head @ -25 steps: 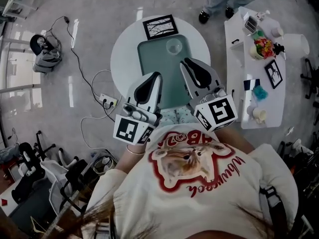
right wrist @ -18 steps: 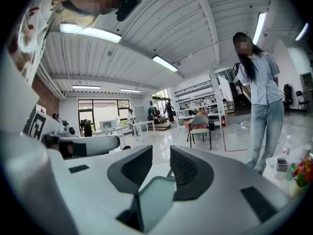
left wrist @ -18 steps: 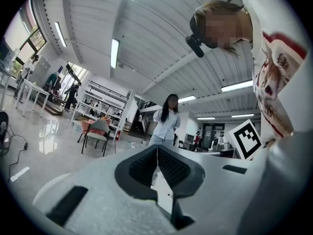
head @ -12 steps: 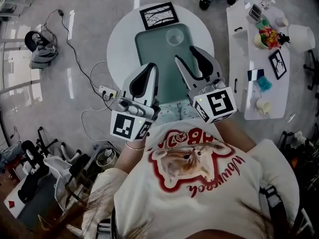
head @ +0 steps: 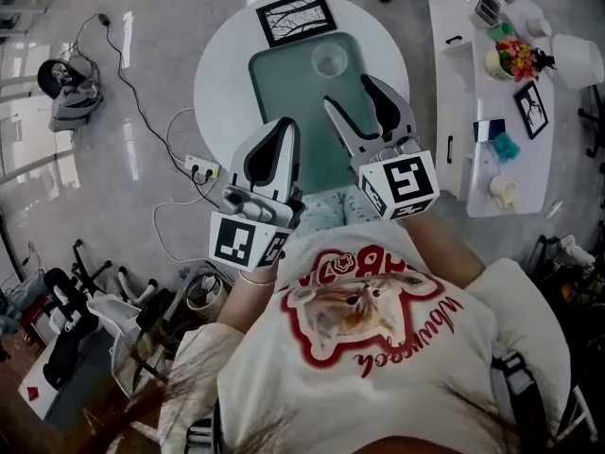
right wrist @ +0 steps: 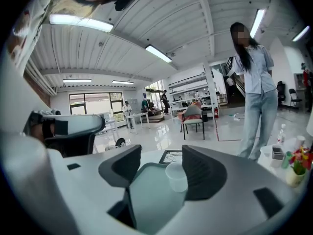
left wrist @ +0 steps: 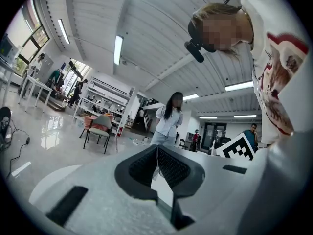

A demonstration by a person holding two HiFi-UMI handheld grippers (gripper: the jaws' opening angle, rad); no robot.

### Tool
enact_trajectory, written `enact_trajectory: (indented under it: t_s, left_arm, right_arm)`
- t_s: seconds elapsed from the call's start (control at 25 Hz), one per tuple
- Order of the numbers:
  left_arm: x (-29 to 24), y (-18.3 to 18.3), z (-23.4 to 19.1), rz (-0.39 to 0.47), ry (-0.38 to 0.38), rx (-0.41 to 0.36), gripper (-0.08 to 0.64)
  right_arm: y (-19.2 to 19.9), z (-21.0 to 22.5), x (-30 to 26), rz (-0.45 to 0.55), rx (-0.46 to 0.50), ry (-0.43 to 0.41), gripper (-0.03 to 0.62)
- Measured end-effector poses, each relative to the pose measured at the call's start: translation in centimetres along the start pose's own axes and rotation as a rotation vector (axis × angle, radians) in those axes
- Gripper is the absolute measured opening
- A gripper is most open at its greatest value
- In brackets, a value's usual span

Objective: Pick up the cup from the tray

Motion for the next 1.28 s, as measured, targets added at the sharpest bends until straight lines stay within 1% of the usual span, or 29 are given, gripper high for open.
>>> enact_trajectory:
  t_s: [0.16, 0.28, 0.4, 0.6, 0.96, 1.28]
  left_arm:
    - [0.1, 0.7, -0.3, -0.014, -0.009, 0.016, 0.015]
    - [0.3, 1.2, -0.6, -0.024, -0.019, 0.025, 0.015]
    - [0.6, 1.7, -1.1, -0.034, -0.032, 0.034, 0.015]
    - [1.0, 2.3, -1.5, -0.043, -0.044, 0.044, 0.015]
    - [1.7, 3.1, -2.1, -0.06, -0.067, 0.058, 0.015]
    - [2.1, 3.4, -2.3, -0.057, -0.077, 0.076, 0.015]
  right_arm:
    - [2.0, 0.4, -1.5, -0.049, -0.031, 0.008, 0.248]
    - [3.3, 0.7, -2.3, -0.077, -0.03, 0.019, 0.258]
    - [4.5, 1.3, -3.5, -0.113, -0.039, 0.041, 0.268]
    - [6.6, 2.2, -5.5, -0.176, -0.082, 0.08, 0.278]
    - [9.2, 2.9, -7.9, -0.286, -0.121, 0.123, 0.29]
    - [10.8, 3.4, -9.8, -0.355, -0.148, 0.157, 0.296]
Point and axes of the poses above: the fingertips, and each gripper's own axes: x backward along the fingers, z to its right, y out of its underside, the point moved 6 cm from there along x, backward along the fingers, and after that the axes turned 2 degrees about -z, right-handed, at the moved point
